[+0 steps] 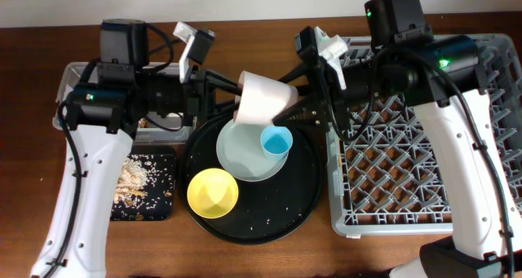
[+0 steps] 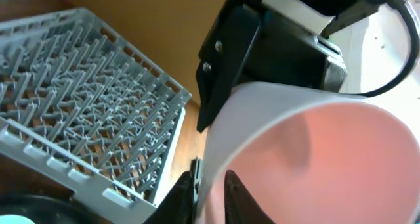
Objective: Sort waste into correct bins and load items into the dishwasher rack
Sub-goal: 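Hand the pink cup from the left gripper to the right gripper, then lower the pink cup upside down into the rack's back-left corner, right gripper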
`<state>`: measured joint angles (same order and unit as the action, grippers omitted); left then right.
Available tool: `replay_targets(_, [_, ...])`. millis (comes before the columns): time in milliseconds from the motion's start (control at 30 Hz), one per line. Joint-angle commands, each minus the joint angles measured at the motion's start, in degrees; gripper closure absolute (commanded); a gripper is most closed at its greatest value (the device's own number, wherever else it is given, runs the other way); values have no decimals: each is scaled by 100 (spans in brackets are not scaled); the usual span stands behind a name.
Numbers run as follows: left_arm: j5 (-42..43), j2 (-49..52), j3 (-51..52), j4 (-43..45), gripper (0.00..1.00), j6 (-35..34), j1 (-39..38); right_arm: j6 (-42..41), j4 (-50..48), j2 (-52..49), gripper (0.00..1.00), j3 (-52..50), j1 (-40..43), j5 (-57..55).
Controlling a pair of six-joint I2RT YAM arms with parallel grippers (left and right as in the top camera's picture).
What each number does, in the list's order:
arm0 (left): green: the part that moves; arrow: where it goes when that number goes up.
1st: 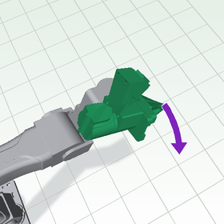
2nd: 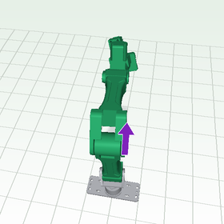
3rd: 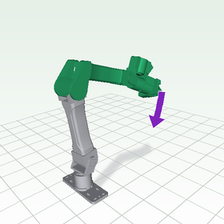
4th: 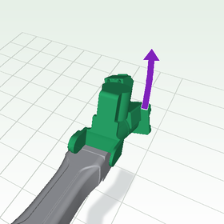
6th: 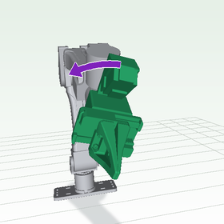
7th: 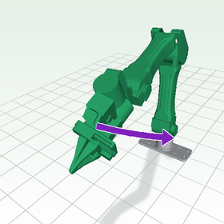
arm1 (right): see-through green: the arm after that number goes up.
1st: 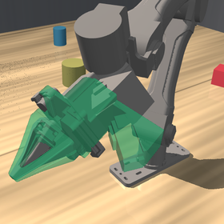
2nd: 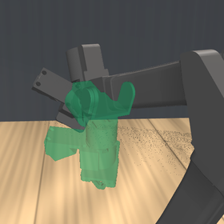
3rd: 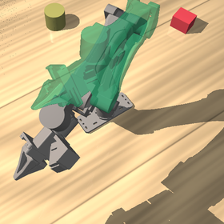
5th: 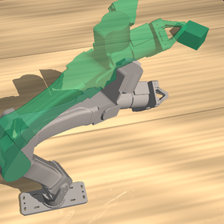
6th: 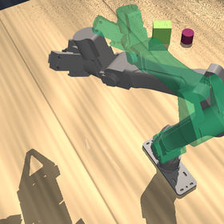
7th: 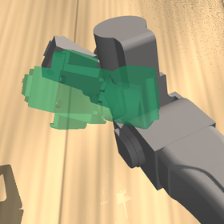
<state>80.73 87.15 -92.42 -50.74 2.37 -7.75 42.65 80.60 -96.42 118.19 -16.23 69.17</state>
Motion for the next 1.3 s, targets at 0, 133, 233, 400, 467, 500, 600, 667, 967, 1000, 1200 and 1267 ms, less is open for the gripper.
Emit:
replay_targets(0, [-730,9,-15,-581,83,87,-13,61,-74,-50,60,96,-20,72])
replay_targets(133, [-920,9,-15,-942,83,363,-15,59,-125,-50,60,96,-20,74])
replay_targets(233, [-1158,9,-13,-1091,83,398,-13,37,-201,-48,59,98,-20,170])
replay_targets(400, [-1471,9,-13,-1134,82,396,-13,39,-208,-44,57,98,-20,315])
replay_targets(467, [-1626,9,-13,-1152,82,396,-13,37,-249,-44,57,101,-20,490])
replay_targets(500, [-1738,9,-13,-1147,78,396,-13,37,-247,-44,57,101,-20,498])
replay_targets(600, [-2782,9,-13,-1080,71,304,85,-133,-245,-42,59,101,133,501])
replay_targets(667, [-3045,9,-13,-988,68,118,326,-310,-240,-42,59,101,332,498])
replay_targets(967, [-4264,9,-9,-1504,59,-20,911,-2468,-400,-46,64,96,955,-3912])
replay_targets(1000, [-4312,11,-7,-1580,59,-17,883,-3021,-487,-50,64,96,955,-4787])
replay_targets(1200, [-4376,11,323,-1572,59,-17,584,-4360,-820,-509,64,70,962,-6990])
replay_targets(1267, [-4597,11,496,-1576,59,-17,516,-4360,-994,-807,64,70,962,-7038])
